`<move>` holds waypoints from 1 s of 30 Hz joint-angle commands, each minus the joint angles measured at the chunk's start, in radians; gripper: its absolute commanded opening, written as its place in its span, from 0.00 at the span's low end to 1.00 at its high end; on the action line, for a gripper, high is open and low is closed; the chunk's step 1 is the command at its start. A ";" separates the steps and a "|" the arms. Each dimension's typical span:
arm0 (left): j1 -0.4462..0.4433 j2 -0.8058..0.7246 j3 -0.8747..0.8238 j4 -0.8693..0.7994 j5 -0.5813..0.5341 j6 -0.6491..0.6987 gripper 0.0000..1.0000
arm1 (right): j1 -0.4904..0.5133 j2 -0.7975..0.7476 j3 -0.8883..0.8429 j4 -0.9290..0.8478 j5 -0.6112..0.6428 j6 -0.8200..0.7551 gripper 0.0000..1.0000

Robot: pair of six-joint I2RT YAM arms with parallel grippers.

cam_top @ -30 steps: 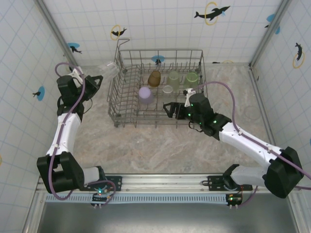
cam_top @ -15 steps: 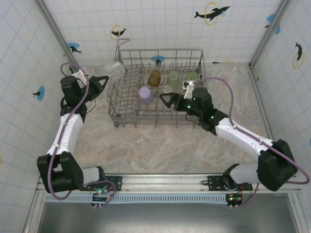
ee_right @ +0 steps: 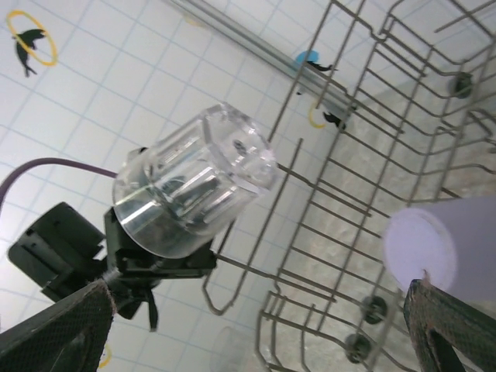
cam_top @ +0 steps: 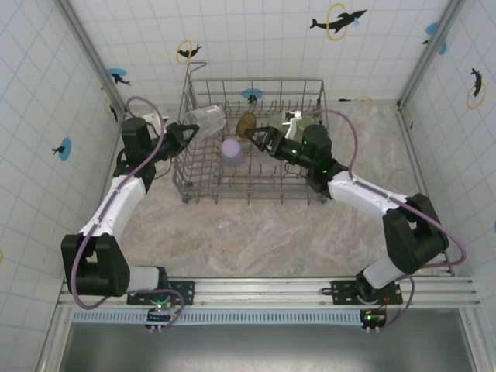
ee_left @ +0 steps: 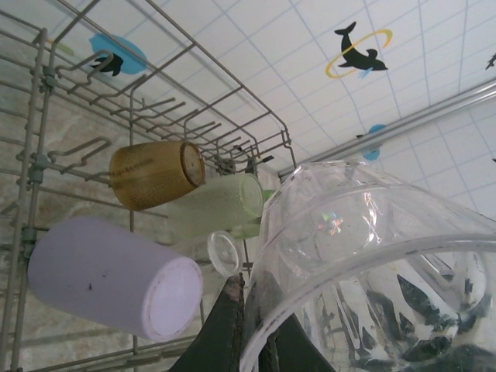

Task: Load the cups into the dish rack

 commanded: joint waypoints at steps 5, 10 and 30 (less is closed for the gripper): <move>-0.030 0.012 0.042 0.082 0.001 0.015 0.00 | 0.002 0.068 0.062 0.212 -0.043 0.133 1.00; -0.043 0.021 0.028 0.128 0.007 -0.013 0.00 | 0.010 0.122 0.102 0.277 -0.045 0.200 1.00; -0.106 0.032 -0.048 0.258 -0.001 -0.087 0.00 | 0.030 0.291 0.213 0.433 -0.013 0.433 1.00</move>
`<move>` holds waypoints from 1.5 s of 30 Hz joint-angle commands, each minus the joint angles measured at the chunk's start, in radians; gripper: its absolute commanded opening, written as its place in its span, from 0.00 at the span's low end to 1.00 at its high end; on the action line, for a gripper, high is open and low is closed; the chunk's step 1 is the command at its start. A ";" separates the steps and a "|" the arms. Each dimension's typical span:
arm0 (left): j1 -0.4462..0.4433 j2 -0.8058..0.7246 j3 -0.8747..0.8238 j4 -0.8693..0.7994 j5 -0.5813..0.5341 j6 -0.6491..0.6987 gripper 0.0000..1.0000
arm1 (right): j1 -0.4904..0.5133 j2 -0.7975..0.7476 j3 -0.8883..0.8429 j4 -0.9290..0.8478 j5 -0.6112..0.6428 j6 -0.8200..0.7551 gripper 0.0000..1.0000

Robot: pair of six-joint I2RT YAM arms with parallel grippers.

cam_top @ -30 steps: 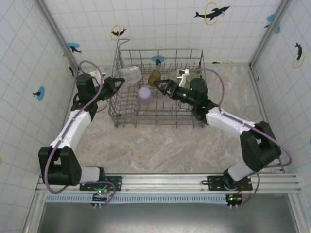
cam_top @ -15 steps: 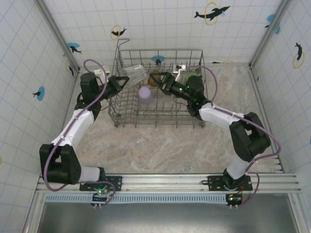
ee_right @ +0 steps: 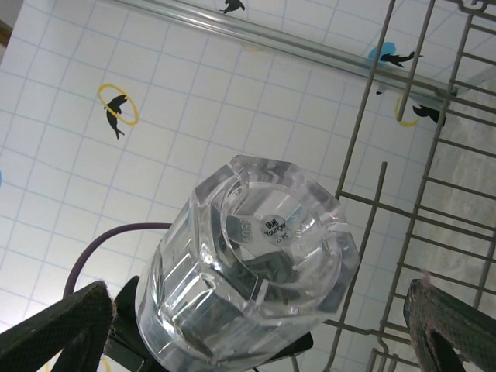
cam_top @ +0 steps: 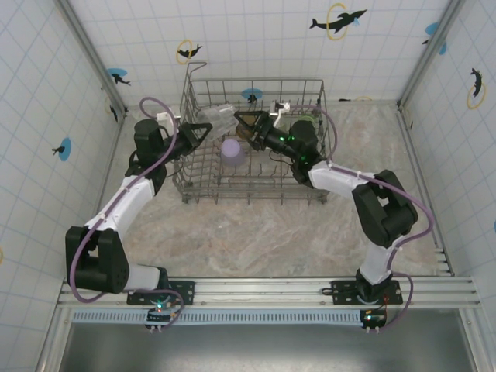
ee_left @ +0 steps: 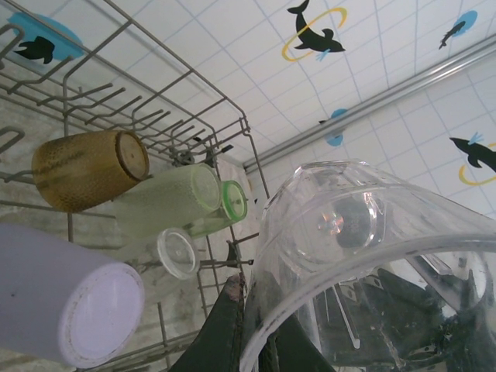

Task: Load the cups into the dish rack

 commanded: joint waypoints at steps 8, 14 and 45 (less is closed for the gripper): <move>-0.027 0.004 -0.019 0.098 0.004 -0.034 0.00 | 0.021 0.045 0.074 0.102 0.035 0.063 1.00; -0.041 0.007 -0.022 0.113 0.003 -0.051 0.00 | 0.020 0.075 0.099 0.136 0.042 0.104 0.99; -0.074 -0.051 0.094 -0.200 -0.179 0.166 0.74 | 0.020 -0.006 0.131 -0.206 0.072 -0.199 0.47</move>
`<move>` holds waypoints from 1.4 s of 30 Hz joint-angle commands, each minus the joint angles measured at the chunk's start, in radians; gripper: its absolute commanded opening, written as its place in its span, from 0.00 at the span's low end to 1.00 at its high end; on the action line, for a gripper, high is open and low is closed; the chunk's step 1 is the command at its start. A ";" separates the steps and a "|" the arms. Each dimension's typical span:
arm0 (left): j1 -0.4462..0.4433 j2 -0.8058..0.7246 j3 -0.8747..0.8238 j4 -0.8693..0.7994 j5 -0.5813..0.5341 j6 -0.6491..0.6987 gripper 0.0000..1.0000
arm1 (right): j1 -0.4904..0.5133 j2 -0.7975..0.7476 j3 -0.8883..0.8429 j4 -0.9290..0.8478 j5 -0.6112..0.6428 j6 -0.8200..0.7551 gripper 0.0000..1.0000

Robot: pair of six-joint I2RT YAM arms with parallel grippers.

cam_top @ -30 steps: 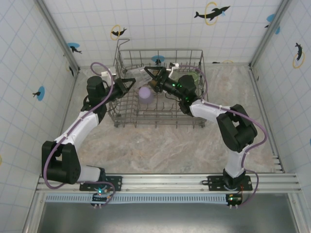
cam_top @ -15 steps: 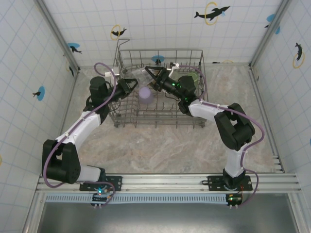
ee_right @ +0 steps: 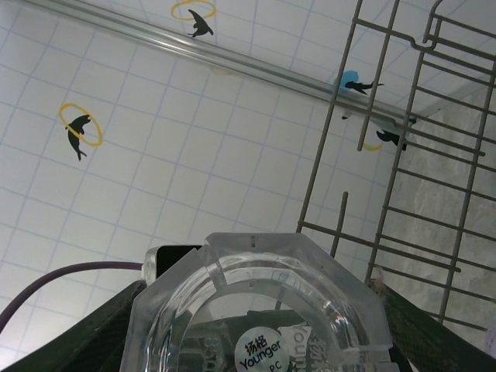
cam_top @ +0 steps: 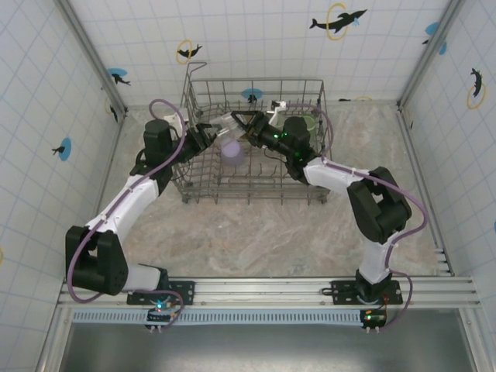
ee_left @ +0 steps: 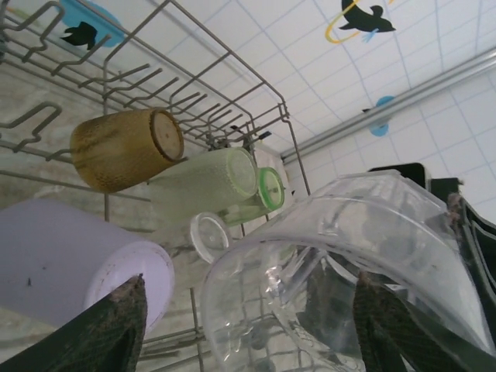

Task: Load the cups into the dish rack

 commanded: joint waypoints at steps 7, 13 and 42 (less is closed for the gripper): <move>-0.007 -0.070 0.082 -0.131 -0.086 0.160 0.80 | -0.006 -0.030 0.105 -0.143 0.040 -0.128 0.46; -0.007 -0.092 0.120 -0.224 -0.144 0.250 0.83 | -0.013 -0.001 0.180 -0.200 0.066 -0.172 0.46; 0.164 -0.104 0.204 -0.441 -0.430 0.375 0.97 | 0.076 0.048 0.400 -0.665 0.303 -0.826 0.45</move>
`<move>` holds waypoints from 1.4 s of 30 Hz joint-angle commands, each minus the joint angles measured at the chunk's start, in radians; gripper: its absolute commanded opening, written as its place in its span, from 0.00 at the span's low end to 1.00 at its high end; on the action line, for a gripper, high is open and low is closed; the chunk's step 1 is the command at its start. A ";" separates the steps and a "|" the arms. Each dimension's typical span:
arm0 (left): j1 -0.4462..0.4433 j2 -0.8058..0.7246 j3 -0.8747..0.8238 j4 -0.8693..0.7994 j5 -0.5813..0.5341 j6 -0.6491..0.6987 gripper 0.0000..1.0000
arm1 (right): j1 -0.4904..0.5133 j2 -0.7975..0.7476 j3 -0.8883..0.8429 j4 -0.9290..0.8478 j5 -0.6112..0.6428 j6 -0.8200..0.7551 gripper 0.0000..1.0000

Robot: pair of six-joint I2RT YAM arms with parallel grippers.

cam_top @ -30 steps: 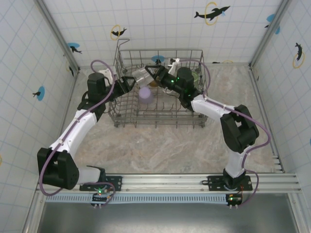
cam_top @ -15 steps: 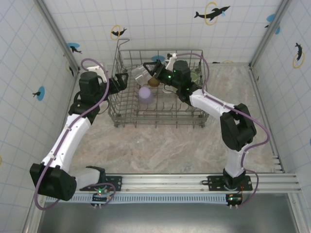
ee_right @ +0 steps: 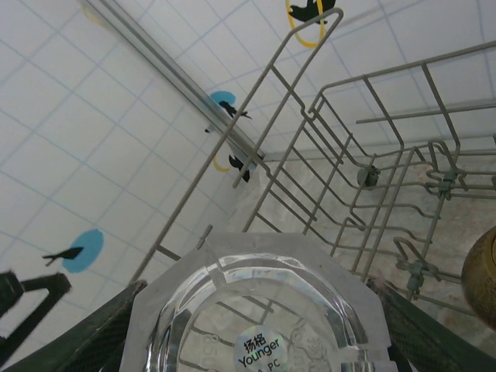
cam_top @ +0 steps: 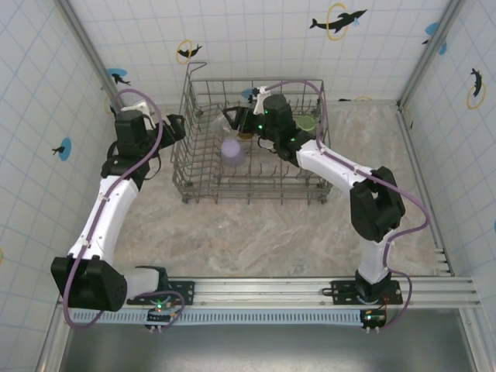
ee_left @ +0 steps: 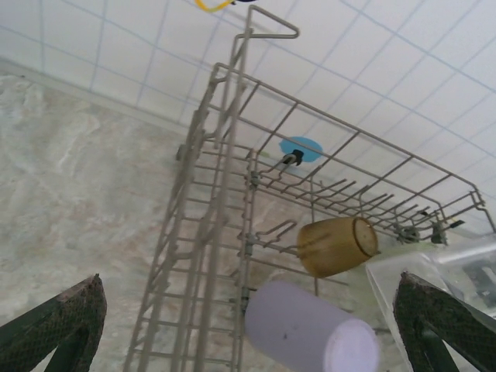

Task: Load the cups into the dish rack

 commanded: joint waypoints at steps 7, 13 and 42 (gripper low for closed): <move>0.135 0.058 -0.032 0.078 0.091 -0.046 0.97 | 0.081 0.031 0.106 -0.077 0.093 -0.302 0.45; 0.169 0.085 -0.067 0.103 0.066 -0.015 0.97 | 0.110 0.060 0.141 -0.099 0.080 -0.374 0.45; 0.255 0.113 -0.169 0.111 0.094 -0.017 0.97 | 0.181 0.208 0.245 -0.095 -0.088 -0.622 0.42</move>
